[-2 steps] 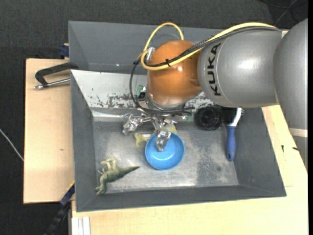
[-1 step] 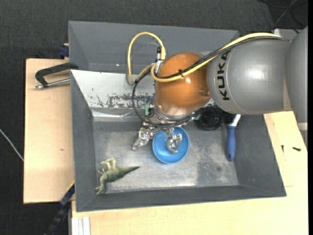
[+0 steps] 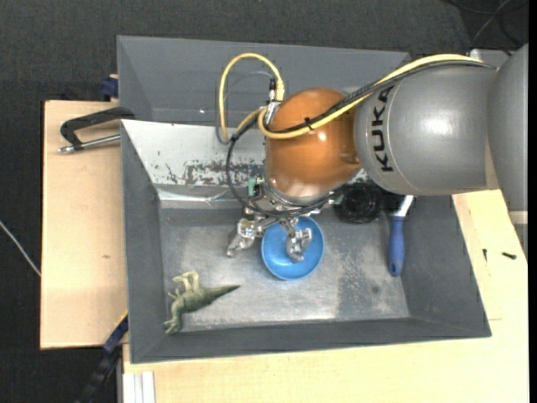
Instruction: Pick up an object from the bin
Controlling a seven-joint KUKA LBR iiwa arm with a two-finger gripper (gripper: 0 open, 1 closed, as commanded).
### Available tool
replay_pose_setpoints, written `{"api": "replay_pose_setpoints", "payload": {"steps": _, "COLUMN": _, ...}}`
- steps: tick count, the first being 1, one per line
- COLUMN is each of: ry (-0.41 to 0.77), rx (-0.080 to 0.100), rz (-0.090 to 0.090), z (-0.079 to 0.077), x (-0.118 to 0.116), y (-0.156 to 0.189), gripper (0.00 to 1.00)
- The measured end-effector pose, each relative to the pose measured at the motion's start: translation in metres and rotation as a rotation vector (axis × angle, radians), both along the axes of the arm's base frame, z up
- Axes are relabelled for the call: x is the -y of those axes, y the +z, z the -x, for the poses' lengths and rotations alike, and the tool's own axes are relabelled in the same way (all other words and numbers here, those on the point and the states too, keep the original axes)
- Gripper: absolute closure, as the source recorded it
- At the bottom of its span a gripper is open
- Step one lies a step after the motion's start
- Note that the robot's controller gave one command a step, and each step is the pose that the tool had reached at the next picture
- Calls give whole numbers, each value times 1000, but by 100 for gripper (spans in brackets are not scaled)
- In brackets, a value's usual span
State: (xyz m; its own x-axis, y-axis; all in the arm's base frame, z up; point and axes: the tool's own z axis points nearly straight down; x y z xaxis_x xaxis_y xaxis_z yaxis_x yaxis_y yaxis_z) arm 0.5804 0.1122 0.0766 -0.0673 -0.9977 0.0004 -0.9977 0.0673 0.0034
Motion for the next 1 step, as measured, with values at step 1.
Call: {"api": "replay_pose_setpoints", "payload": {"steps": 1, "ry": 0, "rx": 10, "rz": -4, "z": -3, "x": -2, "y": 4, "gripper": 100}}
